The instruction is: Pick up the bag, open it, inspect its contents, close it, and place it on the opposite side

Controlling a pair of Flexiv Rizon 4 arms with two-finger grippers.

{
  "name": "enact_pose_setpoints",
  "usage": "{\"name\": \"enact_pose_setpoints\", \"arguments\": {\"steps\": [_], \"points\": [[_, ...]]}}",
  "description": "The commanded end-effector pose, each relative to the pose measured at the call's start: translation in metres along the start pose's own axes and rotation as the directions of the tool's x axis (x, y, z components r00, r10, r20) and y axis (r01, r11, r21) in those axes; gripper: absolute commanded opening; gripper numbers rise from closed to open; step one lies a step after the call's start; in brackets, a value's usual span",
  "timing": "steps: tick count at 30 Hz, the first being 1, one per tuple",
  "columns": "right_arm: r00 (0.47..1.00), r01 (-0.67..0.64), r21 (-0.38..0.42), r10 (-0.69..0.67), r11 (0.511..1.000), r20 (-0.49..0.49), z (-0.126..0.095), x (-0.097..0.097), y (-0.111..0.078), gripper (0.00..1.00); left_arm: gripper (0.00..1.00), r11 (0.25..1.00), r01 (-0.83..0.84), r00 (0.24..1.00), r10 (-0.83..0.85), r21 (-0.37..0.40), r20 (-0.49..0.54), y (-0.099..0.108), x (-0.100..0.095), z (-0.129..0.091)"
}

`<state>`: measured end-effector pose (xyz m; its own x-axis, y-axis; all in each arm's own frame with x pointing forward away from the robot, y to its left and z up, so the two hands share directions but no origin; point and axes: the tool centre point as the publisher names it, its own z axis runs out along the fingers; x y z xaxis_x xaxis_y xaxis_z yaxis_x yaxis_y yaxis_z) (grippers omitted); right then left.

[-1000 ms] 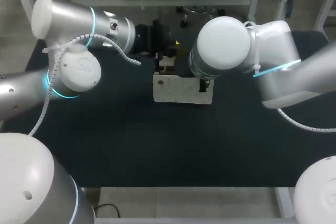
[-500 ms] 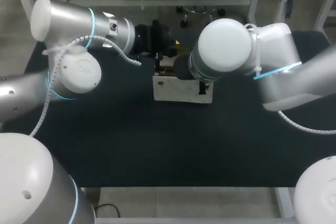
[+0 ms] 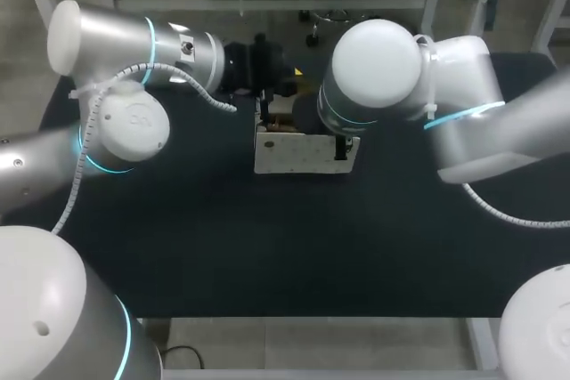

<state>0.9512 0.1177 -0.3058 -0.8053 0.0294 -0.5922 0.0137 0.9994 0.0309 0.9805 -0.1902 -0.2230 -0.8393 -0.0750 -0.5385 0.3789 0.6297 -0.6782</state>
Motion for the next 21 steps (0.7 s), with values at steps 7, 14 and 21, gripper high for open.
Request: {"name": "enact_pose_setpoints", "arguments": {"steps": [7,14,21], "points": [[1.0,-0.013,-0.025,0.013,1.0,0.001,0.002,-0.004,0.01,0.0,0.0,1.0,0.002,1.0,-0.002,0.02,-0.01,-0.004,0.006,0.003],[1.0,-0.018,-0.032,0.018,0.999,0.001,0.005,-0.007,0.013,0.0,0.0,1.0,0.003,1.0,-0.002,0.021,-0.016,-0.003,0.007,0.001],[0.999,-0.024,-0.032,0.023,0.999,-0.034,0.015,0.0,0.012,0.0,0.0,0.999,0.02,0.999,-0.018,0.043,-0.026,-0.002,0.006,0.0]]}}
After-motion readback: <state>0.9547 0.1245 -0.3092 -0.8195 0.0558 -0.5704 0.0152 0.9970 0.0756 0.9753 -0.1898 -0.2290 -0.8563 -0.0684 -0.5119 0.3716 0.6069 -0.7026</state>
